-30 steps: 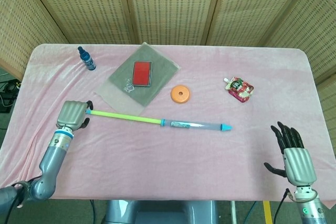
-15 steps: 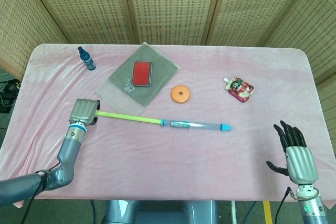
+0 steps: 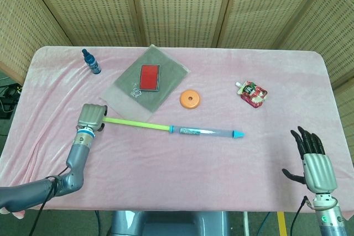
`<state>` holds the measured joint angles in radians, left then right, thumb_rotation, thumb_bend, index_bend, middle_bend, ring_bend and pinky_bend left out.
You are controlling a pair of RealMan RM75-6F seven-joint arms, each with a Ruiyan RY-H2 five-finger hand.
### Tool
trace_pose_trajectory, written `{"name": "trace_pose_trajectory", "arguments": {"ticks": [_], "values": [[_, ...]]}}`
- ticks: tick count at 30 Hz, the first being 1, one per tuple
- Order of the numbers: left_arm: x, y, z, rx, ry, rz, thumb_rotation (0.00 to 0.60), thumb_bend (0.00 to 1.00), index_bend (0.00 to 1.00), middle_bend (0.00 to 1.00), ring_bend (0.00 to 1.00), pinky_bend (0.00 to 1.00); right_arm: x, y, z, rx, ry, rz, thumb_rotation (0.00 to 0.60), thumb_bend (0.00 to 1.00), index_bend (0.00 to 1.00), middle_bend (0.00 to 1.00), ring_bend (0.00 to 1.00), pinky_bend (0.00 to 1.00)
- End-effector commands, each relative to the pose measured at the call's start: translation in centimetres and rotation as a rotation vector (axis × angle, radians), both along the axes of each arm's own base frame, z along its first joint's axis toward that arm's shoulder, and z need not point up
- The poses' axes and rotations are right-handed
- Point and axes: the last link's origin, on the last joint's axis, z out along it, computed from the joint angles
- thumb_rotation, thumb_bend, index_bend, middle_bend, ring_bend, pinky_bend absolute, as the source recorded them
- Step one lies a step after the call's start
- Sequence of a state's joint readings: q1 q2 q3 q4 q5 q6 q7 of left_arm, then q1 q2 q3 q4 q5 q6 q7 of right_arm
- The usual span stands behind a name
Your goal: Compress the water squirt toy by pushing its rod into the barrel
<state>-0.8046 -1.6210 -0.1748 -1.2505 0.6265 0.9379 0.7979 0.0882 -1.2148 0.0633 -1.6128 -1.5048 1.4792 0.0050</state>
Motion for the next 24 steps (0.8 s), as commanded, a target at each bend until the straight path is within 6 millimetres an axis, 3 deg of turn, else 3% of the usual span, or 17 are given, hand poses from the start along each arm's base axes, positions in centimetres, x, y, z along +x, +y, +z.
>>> {"name": "trace_pose_trajectory", "arguments": {"ticks": [1, 16, 24], "values": [[0.2, 0.1, -0.7, -0.012, 0.004, -0.005, 0.6, 0.34, 0.42, 0.82, 0.75, 0.73, 0.0, 0.0, 0.1, -0.005, 0.0, 0.0, 0.6, 0.2, 0.0, 0.0, 0.0, 0.0], [-0.2, 0.5, -2.1, -0.024, 0.033, 0.008, 0.6, 0.35, 0.57, 0.82, 0.75, 0.73, -0.2, -0.2, 0.1, -0.009, -0.007, 0.001, 0.6, 0.2, 0.0, 0.0, 0.0, 0.0], [-0.5, 0.1, -2.1, -0.017, 0.02, 0.004, 0.6, 0.58, 0.71, 0.86, 0.78, 0.74, 0.0, -0.1, 0.2, -0.012, -0.011, 0.009, 0.6, 0.2, 0.0, 0.0, 0.0, 0.0]]}}
